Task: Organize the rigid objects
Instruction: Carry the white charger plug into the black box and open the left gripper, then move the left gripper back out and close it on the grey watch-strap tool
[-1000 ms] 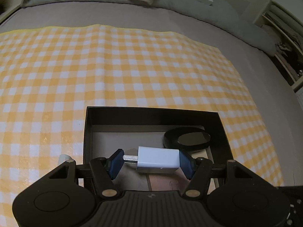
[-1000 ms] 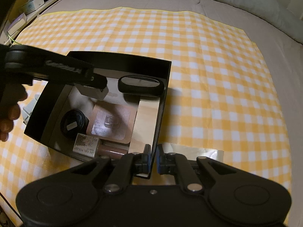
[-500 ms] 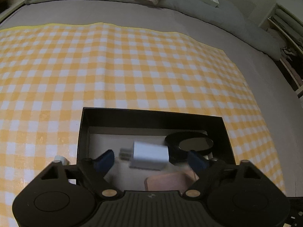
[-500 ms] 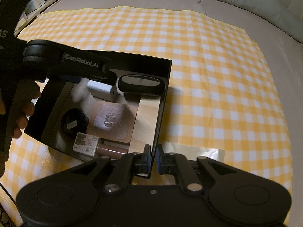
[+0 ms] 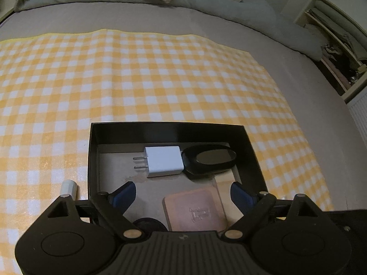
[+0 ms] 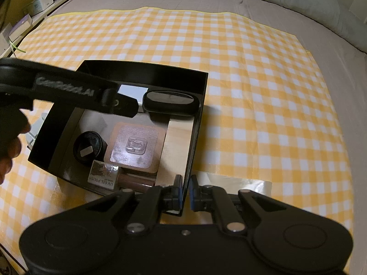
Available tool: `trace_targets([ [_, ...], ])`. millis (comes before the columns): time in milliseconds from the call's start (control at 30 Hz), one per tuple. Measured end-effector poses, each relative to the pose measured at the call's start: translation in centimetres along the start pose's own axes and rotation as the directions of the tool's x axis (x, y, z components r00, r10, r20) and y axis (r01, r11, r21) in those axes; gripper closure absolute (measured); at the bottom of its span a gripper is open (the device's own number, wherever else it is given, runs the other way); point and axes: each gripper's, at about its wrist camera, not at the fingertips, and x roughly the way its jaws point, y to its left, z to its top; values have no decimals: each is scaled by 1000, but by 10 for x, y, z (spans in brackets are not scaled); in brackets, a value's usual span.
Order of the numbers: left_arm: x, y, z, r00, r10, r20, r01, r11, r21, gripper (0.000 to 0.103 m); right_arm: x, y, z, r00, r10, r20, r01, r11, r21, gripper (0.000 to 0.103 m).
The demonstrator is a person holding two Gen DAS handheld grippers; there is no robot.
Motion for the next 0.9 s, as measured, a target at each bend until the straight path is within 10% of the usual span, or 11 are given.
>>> trace_targets([
  [900, -100, 34, -22, 986, 17, 166, -34, 994, 102, 0, -3, -3, -1, 1000, -2, 17, 2, 1000, 7, 97],
])
